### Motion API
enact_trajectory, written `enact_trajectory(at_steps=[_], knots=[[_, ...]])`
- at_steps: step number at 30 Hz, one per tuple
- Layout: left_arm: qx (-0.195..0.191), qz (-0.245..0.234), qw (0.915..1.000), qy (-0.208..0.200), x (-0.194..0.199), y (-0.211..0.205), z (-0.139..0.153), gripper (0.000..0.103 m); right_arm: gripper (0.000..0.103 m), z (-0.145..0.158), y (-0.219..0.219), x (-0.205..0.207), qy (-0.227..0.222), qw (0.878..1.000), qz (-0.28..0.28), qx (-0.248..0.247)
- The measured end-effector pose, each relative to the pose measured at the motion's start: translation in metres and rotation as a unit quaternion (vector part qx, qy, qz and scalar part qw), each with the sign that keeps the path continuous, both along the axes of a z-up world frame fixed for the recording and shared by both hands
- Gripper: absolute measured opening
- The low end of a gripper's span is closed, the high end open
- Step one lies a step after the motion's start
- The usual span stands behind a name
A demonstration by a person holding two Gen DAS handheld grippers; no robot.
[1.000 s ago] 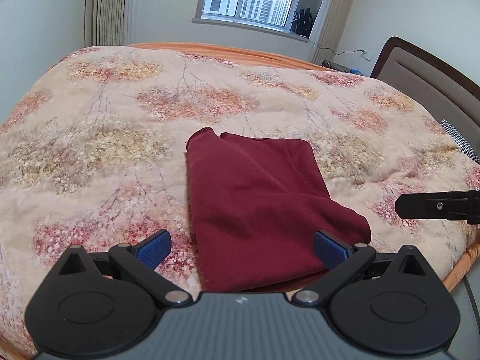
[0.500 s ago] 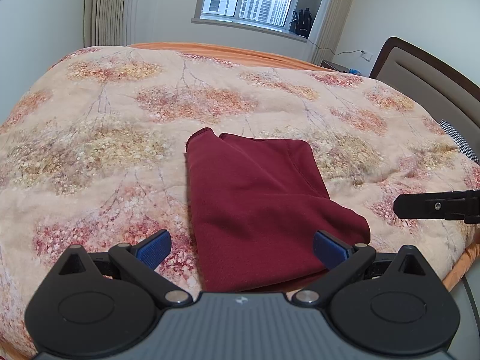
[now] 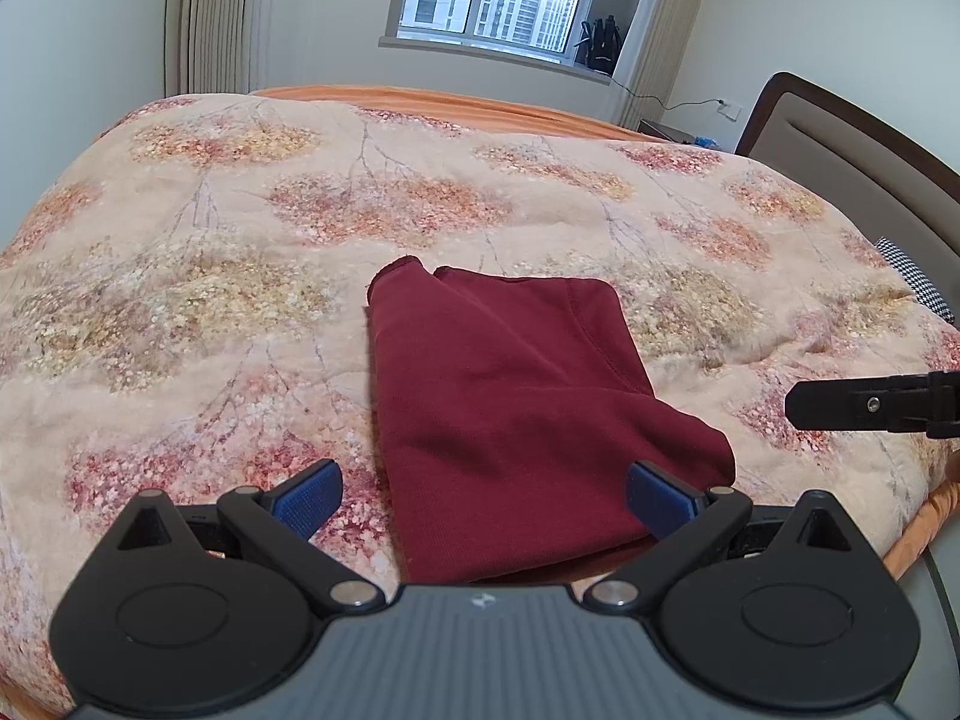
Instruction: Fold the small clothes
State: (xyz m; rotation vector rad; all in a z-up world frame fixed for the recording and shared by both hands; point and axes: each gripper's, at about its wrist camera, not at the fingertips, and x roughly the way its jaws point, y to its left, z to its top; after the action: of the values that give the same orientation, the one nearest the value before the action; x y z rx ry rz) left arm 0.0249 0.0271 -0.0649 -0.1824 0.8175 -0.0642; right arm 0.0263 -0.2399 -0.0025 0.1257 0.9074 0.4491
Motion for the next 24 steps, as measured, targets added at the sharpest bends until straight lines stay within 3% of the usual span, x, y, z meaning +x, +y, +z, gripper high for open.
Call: enact_trajectory(at_steps=[24], knots=[[-0.003,-0.005,1.0000,-0.004,-0.0002,0.0006,0.0031,0.103,0.102,0.0049,0.0012,-0.0011,-0.002,1.000,-0.001,0.002]])
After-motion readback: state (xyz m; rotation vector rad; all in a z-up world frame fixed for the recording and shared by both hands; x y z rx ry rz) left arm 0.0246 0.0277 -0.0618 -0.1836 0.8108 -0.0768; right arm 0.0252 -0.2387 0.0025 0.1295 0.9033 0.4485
